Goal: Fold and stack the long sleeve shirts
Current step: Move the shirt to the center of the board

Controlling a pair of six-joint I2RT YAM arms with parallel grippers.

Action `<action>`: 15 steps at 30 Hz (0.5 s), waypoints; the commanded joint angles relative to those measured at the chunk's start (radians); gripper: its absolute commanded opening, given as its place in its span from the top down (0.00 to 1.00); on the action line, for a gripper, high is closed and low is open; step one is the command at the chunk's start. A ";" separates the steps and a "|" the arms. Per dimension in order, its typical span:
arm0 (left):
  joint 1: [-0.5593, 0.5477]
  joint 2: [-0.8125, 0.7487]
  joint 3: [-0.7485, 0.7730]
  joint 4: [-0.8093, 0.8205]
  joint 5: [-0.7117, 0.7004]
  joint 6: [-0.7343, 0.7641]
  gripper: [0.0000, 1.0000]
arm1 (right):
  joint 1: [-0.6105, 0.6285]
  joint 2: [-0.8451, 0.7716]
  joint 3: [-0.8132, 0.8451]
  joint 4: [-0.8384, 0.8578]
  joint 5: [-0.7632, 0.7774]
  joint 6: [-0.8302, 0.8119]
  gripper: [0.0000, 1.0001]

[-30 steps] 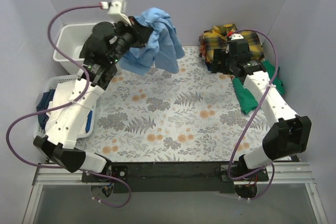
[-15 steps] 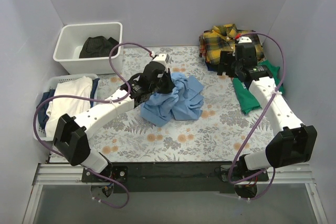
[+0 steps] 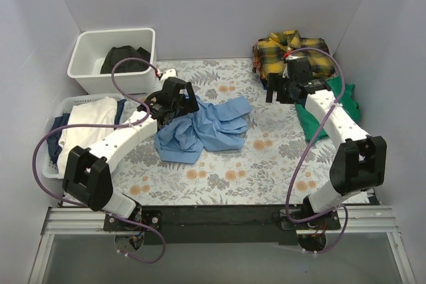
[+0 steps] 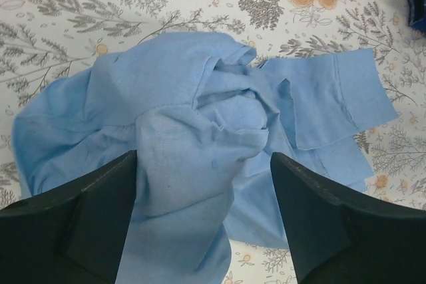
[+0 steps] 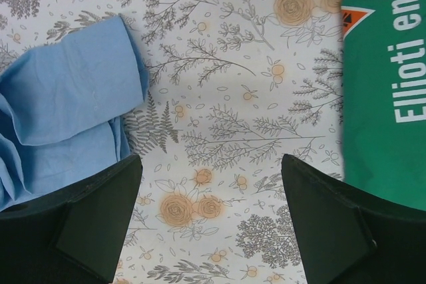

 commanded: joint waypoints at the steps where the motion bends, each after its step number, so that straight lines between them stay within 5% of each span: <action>1: -0.009 -0.079 -0.036 -0.132 -0.097 -0.088 0.22 | 0.032 0.028 0.053 -0.009 -0.056 -0.020 0.07; 6: 0.031 -0.109 -0.115 -0.293 -0.189 -0.297 0.31 | 0.109 0.097 0.127 -0.016 -0.086 -0.067 0.07; 15: 0.095 -0.195 -0.135 -0.361 -0.274 -0.335 0.33 | 0.152 0.228 0.242 -0.035 -0.152 -0.058 0.07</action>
